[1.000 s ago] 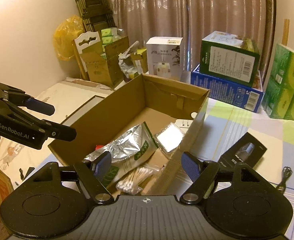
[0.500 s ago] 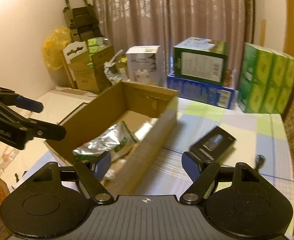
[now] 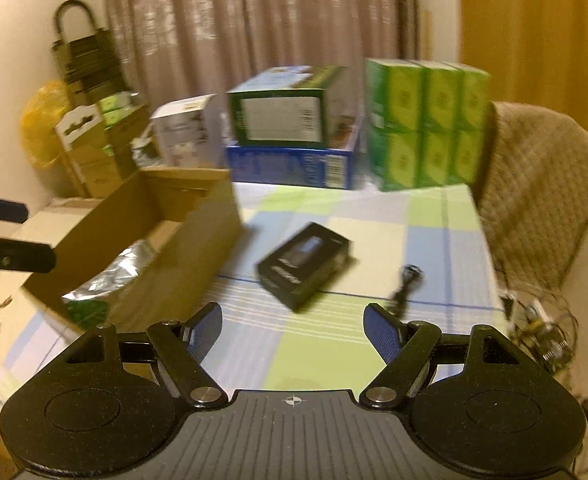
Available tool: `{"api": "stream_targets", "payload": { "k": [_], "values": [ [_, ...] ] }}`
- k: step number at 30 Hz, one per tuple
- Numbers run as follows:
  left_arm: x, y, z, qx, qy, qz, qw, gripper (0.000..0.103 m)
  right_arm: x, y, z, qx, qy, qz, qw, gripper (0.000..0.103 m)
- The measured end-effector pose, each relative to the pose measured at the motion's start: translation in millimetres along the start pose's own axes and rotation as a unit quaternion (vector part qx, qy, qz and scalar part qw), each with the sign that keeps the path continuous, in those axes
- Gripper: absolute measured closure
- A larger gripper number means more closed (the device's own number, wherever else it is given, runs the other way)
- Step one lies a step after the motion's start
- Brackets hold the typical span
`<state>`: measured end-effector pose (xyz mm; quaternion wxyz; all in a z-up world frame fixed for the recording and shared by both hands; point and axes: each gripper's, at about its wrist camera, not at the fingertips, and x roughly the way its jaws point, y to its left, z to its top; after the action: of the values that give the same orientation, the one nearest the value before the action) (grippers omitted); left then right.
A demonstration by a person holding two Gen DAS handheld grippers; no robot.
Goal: Organize objects
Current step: 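Move both empty tools back over the shaver box and cable, then grasp the black FLYCO box with the left gripper while the right grasps the black cable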
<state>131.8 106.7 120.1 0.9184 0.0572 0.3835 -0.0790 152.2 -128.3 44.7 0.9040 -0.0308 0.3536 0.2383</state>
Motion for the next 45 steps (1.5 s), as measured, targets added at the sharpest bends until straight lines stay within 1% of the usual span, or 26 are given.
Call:
{"api": "stream_targets", "payload": {
  "k": [6,14,20,28,38,40,41,42,45],
  "values": [
    [23.6,-28.0,9.9,0.015,0.006,-0.015,0.9997,0.001,0.5,-28.8,-1.8,0.022,0.012,-0.024,0.999,0.028],
    [60.3,-53.7,17.5,0.025,0.019,-0.028,0.9991,0.001,20.8,-51.3,-4.9,0.037,0.027,-0.033,0.998,0.028],
    [88.0,-61.4,24.3,0.028,0.032,-0.032,0.9986,0.001,38.9,-67.0,-5.2,0.049,0.033,-0.036,0.998,0.028],
    [124.8,-69.8,33.8,0.045,0.051,-0.035,0.9971,0.001,64.1,-87.9,-6.7,0.067,0.043,-0.040,0.996,0.028],
    [171.1,-73.1,46.1,0.053,0.069,-0.037,0.9955,0.001,97.2,-113.9,-10.4,0.082,0.050,-0.046,0.994,0.029],
    [181.3,-73.9,48.2,0.054,0.071,-0.037,0.9953,0.001,104.2,-119.1,-11.5,0.084,0.047,-0.048,0.994,0.034],
    [186.6,-74.2,49.1,0.054,0.073,-0.038,0.9952,0.001,107.9,-121.7,-12.1,0.085,0.045,-0.048,0.994,0.039],
    [191.5,-74.3,49.8,0.053,0.074,-0.040,0.9951,0.001,112.5,-123.9,-12.6,0.086,0.046,-0.048,0.994,0.043],
    [208.9,-75.3,52.8,0.054,0.079,-0.041,0.9946,0.001,126.5,-130.9,-13.0,0.090,0.048,-0.046,0.994,0.048]
  ]
}}
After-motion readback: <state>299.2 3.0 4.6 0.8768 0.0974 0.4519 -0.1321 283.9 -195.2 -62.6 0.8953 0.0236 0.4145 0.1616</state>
